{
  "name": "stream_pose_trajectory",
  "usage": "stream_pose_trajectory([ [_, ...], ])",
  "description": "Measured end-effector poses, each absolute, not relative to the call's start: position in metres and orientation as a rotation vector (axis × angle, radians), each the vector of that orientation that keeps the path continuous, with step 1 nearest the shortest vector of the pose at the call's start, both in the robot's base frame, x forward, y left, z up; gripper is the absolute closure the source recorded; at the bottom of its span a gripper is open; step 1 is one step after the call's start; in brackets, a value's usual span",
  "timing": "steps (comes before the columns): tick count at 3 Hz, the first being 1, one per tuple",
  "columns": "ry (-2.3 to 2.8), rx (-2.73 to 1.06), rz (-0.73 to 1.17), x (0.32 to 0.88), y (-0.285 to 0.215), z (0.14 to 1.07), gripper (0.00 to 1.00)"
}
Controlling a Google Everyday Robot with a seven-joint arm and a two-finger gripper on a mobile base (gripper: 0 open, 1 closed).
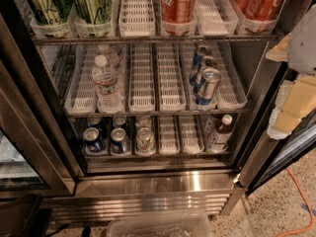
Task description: Pick green can from top shelf of fridge
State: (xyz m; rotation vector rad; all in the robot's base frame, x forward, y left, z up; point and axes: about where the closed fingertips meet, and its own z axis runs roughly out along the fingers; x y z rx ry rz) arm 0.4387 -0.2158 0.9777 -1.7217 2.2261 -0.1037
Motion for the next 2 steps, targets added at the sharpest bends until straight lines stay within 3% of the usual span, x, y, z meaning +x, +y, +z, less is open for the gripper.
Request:
stream_pose_trajectory([
  [2, 2.120, -1.758, -0.041, 0.431, -0.181, 0.982, 0.00],
])
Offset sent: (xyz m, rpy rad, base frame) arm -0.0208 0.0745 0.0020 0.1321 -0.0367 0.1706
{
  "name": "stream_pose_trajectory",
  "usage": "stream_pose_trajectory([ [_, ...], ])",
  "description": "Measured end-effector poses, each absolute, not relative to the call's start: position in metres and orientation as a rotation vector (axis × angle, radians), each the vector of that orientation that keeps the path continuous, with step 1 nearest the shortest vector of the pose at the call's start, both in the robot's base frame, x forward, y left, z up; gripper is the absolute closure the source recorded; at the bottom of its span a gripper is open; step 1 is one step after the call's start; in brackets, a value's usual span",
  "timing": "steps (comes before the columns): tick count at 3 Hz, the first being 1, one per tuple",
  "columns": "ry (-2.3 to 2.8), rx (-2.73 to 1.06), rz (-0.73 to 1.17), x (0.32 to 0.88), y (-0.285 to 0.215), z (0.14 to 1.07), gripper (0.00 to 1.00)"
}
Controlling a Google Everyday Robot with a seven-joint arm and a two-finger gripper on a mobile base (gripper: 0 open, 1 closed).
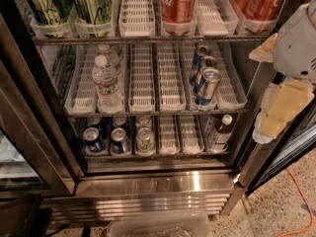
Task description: Pick green can from top shelf of fridge
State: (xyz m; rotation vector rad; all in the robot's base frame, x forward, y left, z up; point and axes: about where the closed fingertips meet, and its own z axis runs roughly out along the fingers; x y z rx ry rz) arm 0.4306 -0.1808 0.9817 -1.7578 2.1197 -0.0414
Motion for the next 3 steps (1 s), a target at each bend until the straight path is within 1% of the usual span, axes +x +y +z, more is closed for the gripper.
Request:
stream_pose_trajectory([
  [1, 2.120, -1.758, -0.041, 0.431, -0.181, 0.982, 0.00],
  [2, 2.065, -1.707, 0.015, 0.428, -0.159, 0.979, 0.00],
  [3, 1.923, -1.655, 0.082, 0.423, -0.103, 0.991, 0.00],
])
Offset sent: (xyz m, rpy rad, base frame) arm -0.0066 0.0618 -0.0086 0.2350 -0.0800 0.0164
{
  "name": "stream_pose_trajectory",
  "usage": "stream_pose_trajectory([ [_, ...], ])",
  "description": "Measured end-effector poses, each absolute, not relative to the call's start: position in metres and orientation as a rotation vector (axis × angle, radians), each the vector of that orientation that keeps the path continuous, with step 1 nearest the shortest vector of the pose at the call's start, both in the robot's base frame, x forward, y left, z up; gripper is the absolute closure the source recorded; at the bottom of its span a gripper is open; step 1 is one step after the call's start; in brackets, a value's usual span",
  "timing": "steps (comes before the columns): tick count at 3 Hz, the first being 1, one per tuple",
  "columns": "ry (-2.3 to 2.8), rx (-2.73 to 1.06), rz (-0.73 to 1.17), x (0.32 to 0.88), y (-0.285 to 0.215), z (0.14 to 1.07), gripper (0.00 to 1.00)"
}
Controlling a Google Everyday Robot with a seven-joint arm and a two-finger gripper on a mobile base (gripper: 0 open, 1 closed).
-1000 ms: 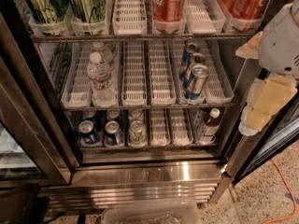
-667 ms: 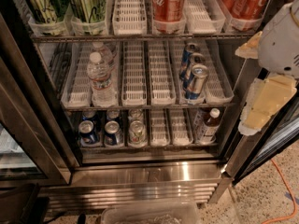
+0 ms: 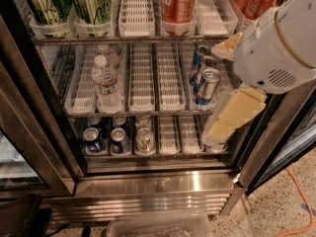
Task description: Pick green can from top shelf of fridge
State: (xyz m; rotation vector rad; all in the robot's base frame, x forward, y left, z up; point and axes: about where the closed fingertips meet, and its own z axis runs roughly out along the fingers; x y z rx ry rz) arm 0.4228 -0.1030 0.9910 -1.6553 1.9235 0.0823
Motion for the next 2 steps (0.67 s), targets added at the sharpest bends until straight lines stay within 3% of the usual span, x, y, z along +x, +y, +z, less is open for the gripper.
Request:
stream_pose_trajectory([
  [2, 1.669, -1.674, 0.189, 0.407, 0.005, 1.013, 0.00],
])
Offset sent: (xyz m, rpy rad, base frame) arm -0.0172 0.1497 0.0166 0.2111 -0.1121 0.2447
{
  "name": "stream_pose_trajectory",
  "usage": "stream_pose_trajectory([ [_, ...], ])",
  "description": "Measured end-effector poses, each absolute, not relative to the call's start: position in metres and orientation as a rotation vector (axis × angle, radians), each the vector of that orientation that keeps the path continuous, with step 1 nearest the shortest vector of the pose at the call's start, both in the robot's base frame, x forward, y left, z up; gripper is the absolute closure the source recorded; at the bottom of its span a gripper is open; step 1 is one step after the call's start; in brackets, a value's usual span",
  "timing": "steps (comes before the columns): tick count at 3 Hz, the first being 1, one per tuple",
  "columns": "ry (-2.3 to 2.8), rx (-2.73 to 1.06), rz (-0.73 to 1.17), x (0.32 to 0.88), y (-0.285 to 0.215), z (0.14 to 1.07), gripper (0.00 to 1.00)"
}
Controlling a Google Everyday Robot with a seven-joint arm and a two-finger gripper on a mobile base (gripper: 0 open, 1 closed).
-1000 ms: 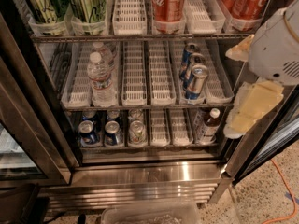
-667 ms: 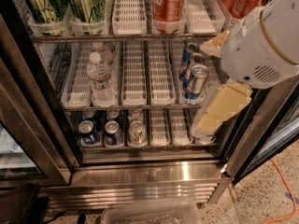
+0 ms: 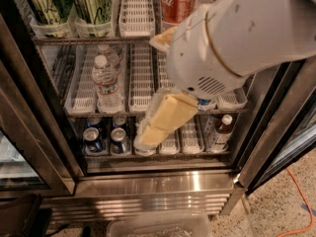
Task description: Pick green can from top shelf of fridge
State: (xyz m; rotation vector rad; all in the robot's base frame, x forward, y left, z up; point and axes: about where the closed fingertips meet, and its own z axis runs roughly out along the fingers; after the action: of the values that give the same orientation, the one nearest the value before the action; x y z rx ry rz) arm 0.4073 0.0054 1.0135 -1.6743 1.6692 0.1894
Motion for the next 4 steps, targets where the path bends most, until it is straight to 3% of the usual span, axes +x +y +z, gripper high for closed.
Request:
stream_pose_trajectory([
  [4, 1.631, -1.666, 0.159, 0.3940, 0.0177, 1.0280, 0.00],
])
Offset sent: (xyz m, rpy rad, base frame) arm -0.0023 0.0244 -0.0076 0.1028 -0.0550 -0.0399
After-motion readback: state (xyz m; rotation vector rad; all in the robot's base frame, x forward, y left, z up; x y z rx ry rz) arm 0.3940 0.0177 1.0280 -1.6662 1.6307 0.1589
